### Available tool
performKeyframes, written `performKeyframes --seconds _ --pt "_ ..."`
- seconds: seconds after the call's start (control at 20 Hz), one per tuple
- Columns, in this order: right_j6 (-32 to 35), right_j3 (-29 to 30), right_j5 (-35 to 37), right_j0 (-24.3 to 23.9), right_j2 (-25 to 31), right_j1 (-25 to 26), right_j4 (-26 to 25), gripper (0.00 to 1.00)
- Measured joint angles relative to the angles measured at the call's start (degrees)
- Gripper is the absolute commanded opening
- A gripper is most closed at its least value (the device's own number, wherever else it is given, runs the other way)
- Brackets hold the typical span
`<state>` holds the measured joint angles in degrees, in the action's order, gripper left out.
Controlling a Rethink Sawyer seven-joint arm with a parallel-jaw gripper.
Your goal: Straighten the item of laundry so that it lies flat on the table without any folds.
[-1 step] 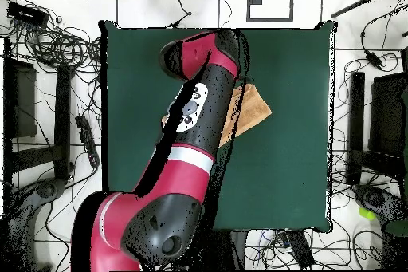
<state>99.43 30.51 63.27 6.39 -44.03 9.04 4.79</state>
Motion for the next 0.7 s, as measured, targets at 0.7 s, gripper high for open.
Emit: performKeyframes --seconds 0.7 --pt "0.00 5.18 -0.36 -0.01 1.18 0.01 0.00 1.00"
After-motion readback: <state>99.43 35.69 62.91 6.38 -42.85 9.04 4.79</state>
